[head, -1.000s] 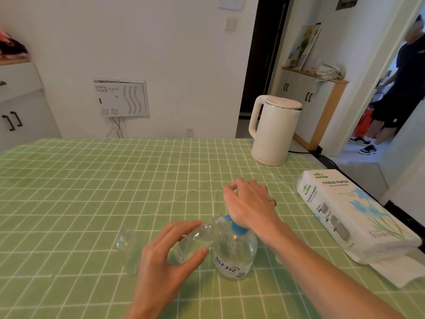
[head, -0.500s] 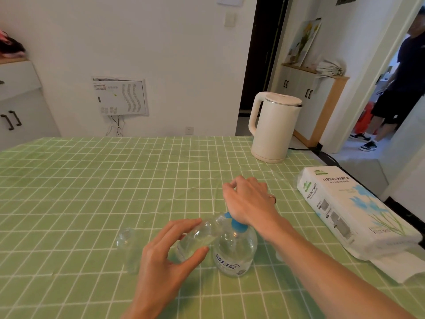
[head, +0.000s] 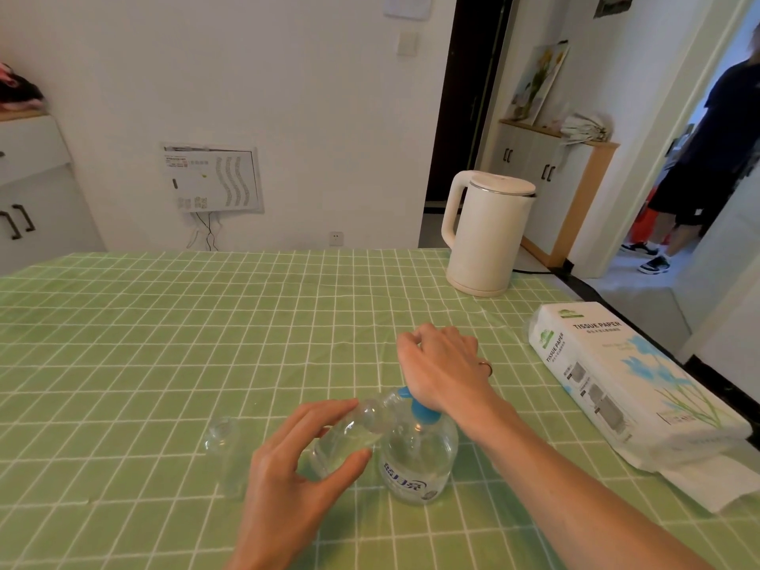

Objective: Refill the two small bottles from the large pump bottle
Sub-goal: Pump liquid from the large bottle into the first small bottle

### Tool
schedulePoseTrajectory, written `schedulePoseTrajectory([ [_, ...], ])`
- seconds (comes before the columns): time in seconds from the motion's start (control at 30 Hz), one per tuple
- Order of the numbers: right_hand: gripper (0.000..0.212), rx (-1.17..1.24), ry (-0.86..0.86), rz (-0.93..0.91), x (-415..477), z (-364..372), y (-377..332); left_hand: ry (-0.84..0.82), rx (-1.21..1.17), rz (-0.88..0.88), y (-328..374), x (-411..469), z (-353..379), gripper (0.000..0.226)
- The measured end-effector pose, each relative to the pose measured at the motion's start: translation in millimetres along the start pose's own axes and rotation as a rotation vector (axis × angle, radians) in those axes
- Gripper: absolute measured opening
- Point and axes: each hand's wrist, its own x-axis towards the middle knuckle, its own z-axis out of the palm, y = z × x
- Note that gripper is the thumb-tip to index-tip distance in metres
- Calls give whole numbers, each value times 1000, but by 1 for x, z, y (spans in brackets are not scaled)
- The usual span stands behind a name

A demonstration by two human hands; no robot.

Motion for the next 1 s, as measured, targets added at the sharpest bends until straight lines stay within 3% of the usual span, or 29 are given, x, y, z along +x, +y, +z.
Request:
schedulePoseTrajectory([
  [0.43, 36, 124, 41, -11, -4, -3, 0, 0, -3, 24, 0, 0, 2, 42],
  [1.0, 38, 108, 49, -24, -4, -4, -1, 5, -5, 7, 2, 1, 0, 44],
])
